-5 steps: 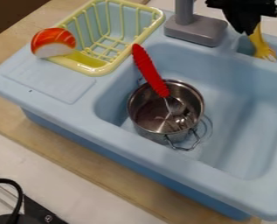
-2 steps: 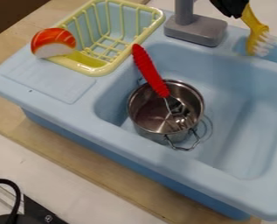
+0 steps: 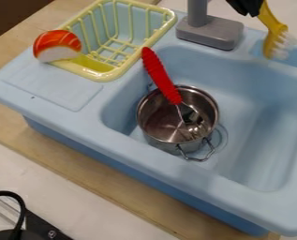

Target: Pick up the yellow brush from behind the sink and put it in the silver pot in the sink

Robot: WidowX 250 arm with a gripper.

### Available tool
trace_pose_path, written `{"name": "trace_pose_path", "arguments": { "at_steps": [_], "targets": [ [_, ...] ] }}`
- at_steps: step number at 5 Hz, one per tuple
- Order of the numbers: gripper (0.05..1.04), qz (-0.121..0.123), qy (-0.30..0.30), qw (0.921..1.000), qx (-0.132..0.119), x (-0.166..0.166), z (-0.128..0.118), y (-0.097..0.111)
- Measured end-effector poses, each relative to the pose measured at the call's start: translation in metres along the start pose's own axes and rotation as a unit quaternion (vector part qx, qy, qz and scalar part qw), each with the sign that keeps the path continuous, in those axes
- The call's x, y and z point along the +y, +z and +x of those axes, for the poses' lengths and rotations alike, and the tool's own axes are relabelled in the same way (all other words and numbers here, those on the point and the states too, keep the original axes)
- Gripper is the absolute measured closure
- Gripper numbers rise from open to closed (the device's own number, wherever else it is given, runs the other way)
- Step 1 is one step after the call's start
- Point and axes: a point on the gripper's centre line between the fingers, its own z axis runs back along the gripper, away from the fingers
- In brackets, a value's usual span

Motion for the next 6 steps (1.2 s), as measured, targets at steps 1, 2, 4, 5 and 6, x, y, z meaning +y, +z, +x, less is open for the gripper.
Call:
{"name": "trace_pose_path", "arguments": {
  "at_steps": [1,2,4,5,6],
  "targets": [
    [1.019,0.061,0.04,0.997,0.025,0.005,-0.011,0.012],
    [1.019,0.115,0.067,0.989,0.064,0.014,-0.031,0.031],
    [1.02,0.144,0.117,0.9682,0.168,0.024,-0.07,0.049],
    [1.02,0.137,0.134,0.9632,0.189,0.033,-0.085,0.054],
    [1.02,0.136,0.132,0.9656,0.178,0.041,-0.093,0.045]
  ]
}}
